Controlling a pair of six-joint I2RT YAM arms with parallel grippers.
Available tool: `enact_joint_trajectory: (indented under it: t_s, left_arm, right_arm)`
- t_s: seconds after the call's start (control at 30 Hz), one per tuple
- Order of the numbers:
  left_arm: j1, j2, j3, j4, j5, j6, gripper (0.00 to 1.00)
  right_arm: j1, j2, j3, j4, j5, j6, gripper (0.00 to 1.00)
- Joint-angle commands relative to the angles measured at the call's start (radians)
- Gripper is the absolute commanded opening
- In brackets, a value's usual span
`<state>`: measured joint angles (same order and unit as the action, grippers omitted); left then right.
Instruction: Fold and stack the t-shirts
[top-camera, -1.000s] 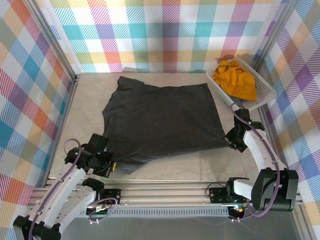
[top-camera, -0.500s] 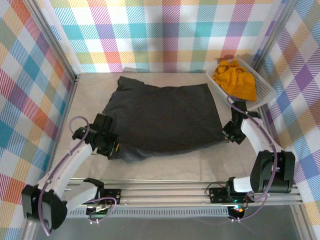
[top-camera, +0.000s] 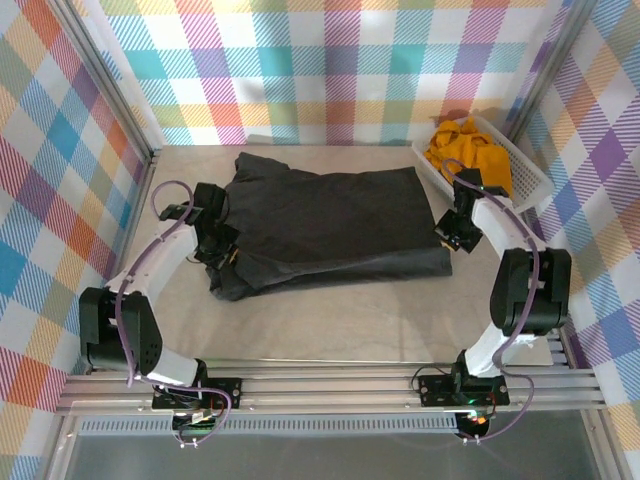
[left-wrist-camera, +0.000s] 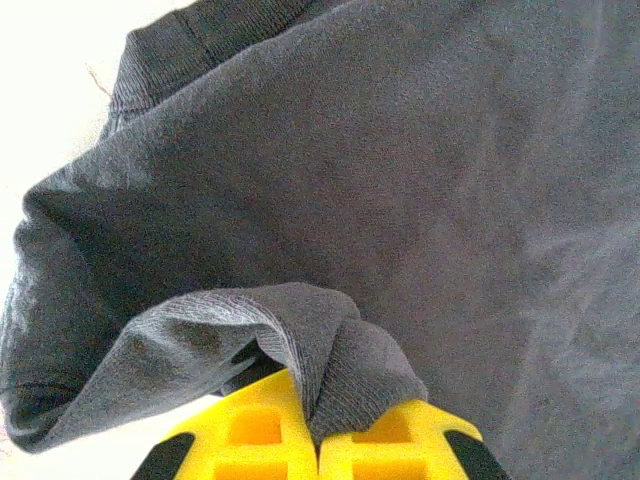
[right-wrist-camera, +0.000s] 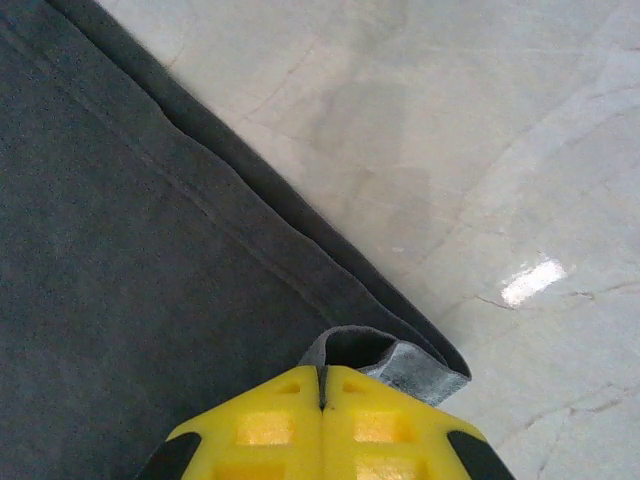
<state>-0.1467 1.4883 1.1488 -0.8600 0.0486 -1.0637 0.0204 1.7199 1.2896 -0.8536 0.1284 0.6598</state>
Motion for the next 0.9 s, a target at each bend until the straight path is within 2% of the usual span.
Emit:
enact_joint_trajectory:
  t_s: [0.0,0.63,0.83,0.87]
  left_arm:
    - [0.022,0.044,0.049,0.009,-0.039,0.064,0.0]
    - [0.065,0.161,0.146,0.039,-0.079,0.139,0.0]
    - [0.077,0.238,0.219,0.075,-0.061,0.218,0.0]
    - [0.083,0.263,0.242,0.06,-0.058,0.231,0.0]
  right_arm:
    - [0.004,0.039,0.054,-0.014,0.016,-0.034,0.0]
    - [0.026,0.199,0.229,-0.036,0.017,-0.039,0.0]
    - [0.026,0.245,0.275,-0.028,0.012,-0.045,0.0]
    - [0.027,0.262,0.292,-0.028,-0.009,-0.056,0.04]
